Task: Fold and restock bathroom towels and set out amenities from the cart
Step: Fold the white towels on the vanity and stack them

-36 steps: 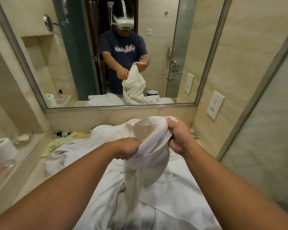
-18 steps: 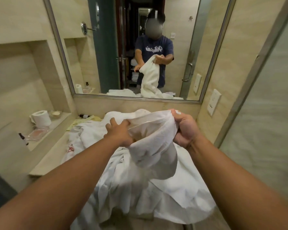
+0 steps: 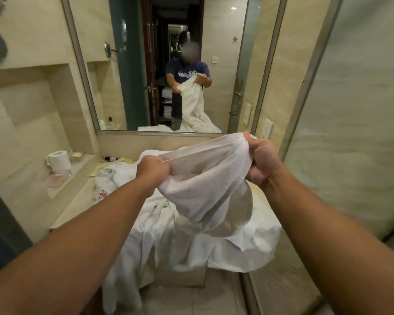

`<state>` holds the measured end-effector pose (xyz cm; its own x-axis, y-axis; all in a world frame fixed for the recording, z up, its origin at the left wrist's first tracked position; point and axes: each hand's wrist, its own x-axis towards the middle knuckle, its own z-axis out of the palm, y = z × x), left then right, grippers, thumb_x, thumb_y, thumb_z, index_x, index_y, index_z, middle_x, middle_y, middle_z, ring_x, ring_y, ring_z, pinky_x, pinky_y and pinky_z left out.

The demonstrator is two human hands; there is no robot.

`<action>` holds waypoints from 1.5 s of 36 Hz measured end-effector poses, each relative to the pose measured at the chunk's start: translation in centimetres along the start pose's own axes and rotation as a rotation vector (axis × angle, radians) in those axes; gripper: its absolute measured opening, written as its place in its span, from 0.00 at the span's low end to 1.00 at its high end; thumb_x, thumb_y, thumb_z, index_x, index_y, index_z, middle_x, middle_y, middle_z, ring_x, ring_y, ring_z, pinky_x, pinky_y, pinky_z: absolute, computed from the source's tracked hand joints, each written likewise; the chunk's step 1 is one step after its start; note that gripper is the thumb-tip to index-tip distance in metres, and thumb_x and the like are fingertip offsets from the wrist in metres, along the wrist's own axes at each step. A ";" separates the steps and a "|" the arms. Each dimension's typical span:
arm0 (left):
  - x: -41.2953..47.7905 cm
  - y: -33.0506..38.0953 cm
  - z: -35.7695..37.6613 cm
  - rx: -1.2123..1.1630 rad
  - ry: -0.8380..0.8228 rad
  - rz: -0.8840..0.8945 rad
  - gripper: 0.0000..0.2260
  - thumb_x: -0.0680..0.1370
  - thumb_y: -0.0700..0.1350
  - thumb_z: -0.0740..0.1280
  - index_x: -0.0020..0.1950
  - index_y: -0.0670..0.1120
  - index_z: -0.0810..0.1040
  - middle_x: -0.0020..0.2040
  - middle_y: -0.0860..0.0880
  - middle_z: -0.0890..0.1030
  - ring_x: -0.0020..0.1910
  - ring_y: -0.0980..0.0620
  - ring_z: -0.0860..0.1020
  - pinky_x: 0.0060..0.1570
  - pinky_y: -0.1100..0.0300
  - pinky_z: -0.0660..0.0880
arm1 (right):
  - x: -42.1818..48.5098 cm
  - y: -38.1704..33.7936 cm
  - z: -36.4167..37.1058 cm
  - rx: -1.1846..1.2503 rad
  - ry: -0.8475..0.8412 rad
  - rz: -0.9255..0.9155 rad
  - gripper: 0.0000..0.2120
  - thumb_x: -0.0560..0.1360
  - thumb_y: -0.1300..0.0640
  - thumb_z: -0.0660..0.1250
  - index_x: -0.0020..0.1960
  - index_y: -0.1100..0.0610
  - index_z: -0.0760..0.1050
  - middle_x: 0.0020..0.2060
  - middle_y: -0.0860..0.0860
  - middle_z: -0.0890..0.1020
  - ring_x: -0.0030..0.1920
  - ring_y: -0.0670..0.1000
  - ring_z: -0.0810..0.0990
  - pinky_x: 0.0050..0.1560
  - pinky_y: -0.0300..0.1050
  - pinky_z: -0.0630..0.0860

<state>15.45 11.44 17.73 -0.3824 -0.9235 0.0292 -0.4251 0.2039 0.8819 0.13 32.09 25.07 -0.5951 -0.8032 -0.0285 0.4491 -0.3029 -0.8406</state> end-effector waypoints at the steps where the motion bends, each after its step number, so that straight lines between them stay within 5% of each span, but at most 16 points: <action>1: -0.5 0.0 -0.9 -0.030 0.026 0.001 0.07 0.73 0.40 0.67 0.47 0.46 0.84 0.45 0.46 0.83 0.44 0.44 0.80 0.40 0.56 0.75 | -0.9 0.2 0.3 0.004 0.013 -0.009 0.12 0.85 0.56 0.59 0.61 0.60 0.77 0.48 0.60 0.87 0.53 0.61 0.84 0.60 0.61 0.80; 6: -4.3 0.2 -5.3 -0.130 0.131 0.025 0.13 0.73 0.38 0.62 0.47 0.43 0.86 0.45 0.44 0.84 0.46 0.40 0.81 0.45 0.53 0.79 | -5.6 2.3 1.9 0.038 0.068 -0.021 0.12 0.85 0.55 0.60 0.60 0.63 0.76 0.52 0.62 0.85 0.53 0.63 0.85 0.59 0.62 0.81; 11: -9.6 0.2 -8.8 -0.337 0.158 0.083 0.18 0.61 0.40 0.54 0.37 0.42 0.84 0.39 0.44 0.83 0.41 0.43 0.79 0.43 0.47 0.81 | -9.9 4.3 2.6 0.043 0.131 0.017 0.21 0.84 0.53 0.62 0.71 0.65 0.72 0.62 0.66 0.82 0.60 0.67 0.83 0.62 0.66 0.79; 21: -16.5 2.8 -11.5 -0.572 0.291 0.085 0.18 0.63 0.32 0.56 0.27 0.48 0.82 0.32 0.49 0.82 0.41 0.45 0.81 0.40 0.54 0.79 | -14.2 3.7 2.6 0.038 0.206 -0.033 0.17 0.84 0.54 0.62 0.67 0.64 0.74 0.58 0.65 0.83 0.58 0.66 0.84 0.59 0.66 0.80; 24: -16.9 3.6 -12.0 -0.480 0.318 0.123 0.15 0.62 0.32 0.58 0.27 0.46 0.81 0.31 0.49 0.81 0.39 0.47 0.80 0.38 0.52 0.80 | -14.3 3.1 2.3 -0.037 0.309 -0.098 0.14 0.85 0.53 0.62 0.66 0.60 0.76 0.56 0.60 0.86 0.58 0.62 0.84 0.59 0.65 0.80; 26: -17.2 3.9 -12.1 -0.364 0.326 0.145 0.15 0.66 0.31 0.59 0.30 0.46 0.80 0.33 0.49 0.81 0.41 0.49 0.79 0.37 0.59 0.76 | -14.4 2.7 2.0 -0.113 0.358 -0.134 0.13 0.84 0.52 0.63 0.65 0.58 0.76 0.57 0.57 0.85 0.59 0.60 0.83 0.60 0.62 0.81; 31: -17.4 4.0 -12.4 -0.145 0.357 0.168 0.15 0.76 0.34 0.61 0.49 0.44 0.88 0.45 0.49 0.83 0.49 0.48 0.79 0.44 0.60 0.74 | -15.1 2.0 0.4 -0.313 0.445 -0.210 0.05 0.84 0.52 0.64 0.54 0.52 0.78 0.53 0.53 0.81 0.57 0.57 0.79 0.61 0.56 0.79; 35: -17.9 4.6 -12.6 0.006 0.350 0.215 0.16 0.77 0.33 0.61 0.52 0.44 0.88 0.47 0.50 0.81 0.49 0.49 0.76 0.49 0.60 0.73 | -15.5 2.4 -1.3 -0.549 0.409 -0.346 0.13 0.84 0.54 0.64 0.43 0.52 0.80 0.39 0.49 0.78 0.42 0.50 0.73 0.45 0.47 0.74; 40: -18.1 4.6 -13.0 0.178 0.317 0.213 0.16 0.79 0.34 0.61 0.54 0.44 0.87 0.57 0.45 0.84 0.51 0.46 0.77 0.50 0.58 0.74 | -15.2 1.8 -2.8 -0.801 0.409 -0.429 0.15 0.83 0.50 0.67 0.38 0.52 0.80 0.34 0.46 0.77 0.38 0.48 0.71 0.41 0.46 0.70; 48: -18.4 4.1 -13.4 0.515 0.141 0.024 0.10 0.82 0.38 0.60 0.53 0.35 0.79 0.51 0.38 0.80 0.52 0.37 0.80 0.51 0.47 0.79 | -15.5 2.0 -4.1 -1.085 0.367 -0.438 0.10 0.82 0.46 0.66 0.46 0.49 0.81 0.39 0.44 0.81 0.44 0.50 0.78 0.43 0.45 0.72; 54: -18.2 3.1 -13.5 0.531 -0.055 -0.077 0.14 0.83 0.36 0.58 0.37 0.41 0.69 0.37 0.42 0.71 0.33 0.46 0.69 0.31 0.54 0.68 | -15.0 2.4 -4.3 -1.012 0.350 -0.335 0.10 0.81 0.46 0.68 0.50 0.50 0.84 0.42 0.49 0.83 0.39 0.52 0.80 0.40 0.56 0.85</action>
<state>32.15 24.46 26.29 -0.3700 -0.9268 -0.0639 -0.8047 0.2854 0.5206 7.24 45.61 21.15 -0.8103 -0.5228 0.2646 -0.4222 0.2079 -0.8823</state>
